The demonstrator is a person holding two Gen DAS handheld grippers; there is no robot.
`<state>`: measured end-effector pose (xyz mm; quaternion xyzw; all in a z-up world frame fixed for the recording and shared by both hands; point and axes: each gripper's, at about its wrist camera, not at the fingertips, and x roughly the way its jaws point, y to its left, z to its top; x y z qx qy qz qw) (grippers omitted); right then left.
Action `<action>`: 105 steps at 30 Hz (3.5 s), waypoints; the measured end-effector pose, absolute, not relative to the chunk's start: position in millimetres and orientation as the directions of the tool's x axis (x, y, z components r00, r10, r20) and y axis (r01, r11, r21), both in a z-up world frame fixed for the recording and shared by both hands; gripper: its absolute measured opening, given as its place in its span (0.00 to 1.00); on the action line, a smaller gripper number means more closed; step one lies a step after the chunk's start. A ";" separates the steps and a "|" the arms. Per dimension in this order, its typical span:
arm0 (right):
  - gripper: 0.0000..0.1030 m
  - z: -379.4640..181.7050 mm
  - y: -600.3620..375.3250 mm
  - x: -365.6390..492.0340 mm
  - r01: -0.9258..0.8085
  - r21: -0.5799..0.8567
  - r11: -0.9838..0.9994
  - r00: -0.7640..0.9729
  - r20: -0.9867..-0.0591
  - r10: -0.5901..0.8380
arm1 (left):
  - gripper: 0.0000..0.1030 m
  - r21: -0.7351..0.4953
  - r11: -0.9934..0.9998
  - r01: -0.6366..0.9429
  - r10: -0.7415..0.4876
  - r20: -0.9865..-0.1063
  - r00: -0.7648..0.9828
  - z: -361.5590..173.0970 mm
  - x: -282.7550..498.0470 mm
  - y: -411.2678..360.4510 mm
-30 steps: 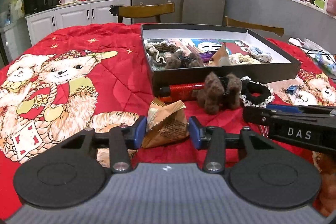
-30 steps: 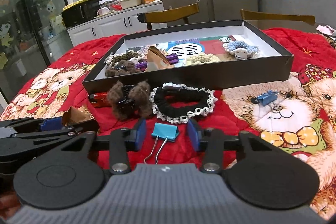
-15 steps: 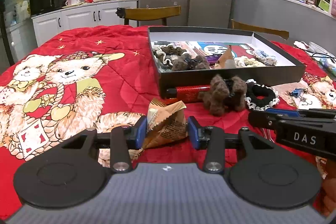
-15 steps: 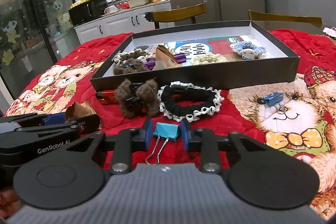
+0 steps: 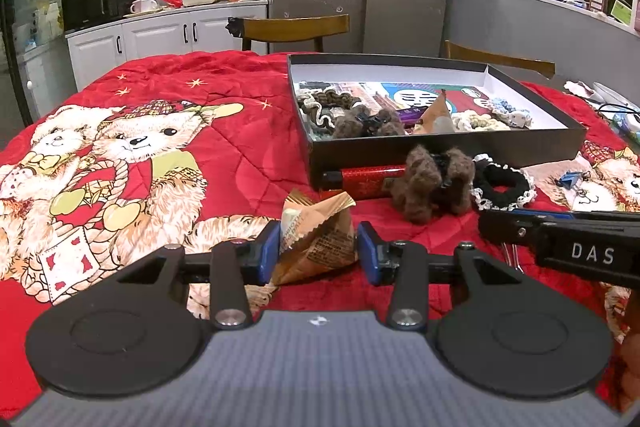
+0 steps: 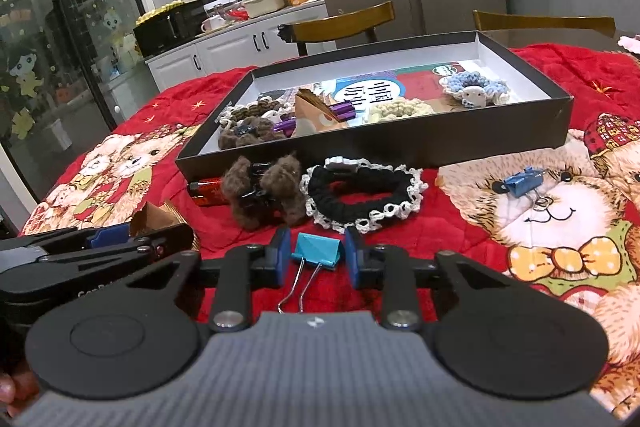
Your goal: Organize objects
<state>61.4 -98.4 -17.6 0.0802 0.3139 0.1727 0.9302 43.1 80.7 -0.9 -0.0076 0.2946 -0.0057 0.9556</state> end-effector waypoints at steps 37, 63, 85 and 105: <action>0.31 23.0 -117.8 71.9 -0.374 0.432 0.821 0.725 -0.416 0.549 | 0.36 -0.108 0.994 0.030 -0.080 -0.489 0.869 31.3 35.4 85.6; 0.31 141.6 -187.3 162.1 -0.300 0.472 0.829 0.862 -0.239 0.448 | 0.36 -0.276 0.948 0.159 -0.250 -0.335 0.908 170.2 127.0 26.4; 0.31 29.6 -223.0 281.0 -0.092 0.529 0.844 0.785 -0.483 0.388 | 0.36 -0.266 0.953 0.148 -0.277 -0.558 0.782 81.7 265.5 -26.1; 0.31 1.9 -206.2 287.6 -0.067 0.420 0.905 0.735 -0.593 0.329 | 0.37 -0.211 0.973 0.095 -0.212 -0.644 0.735 30.0 271.8 -31.7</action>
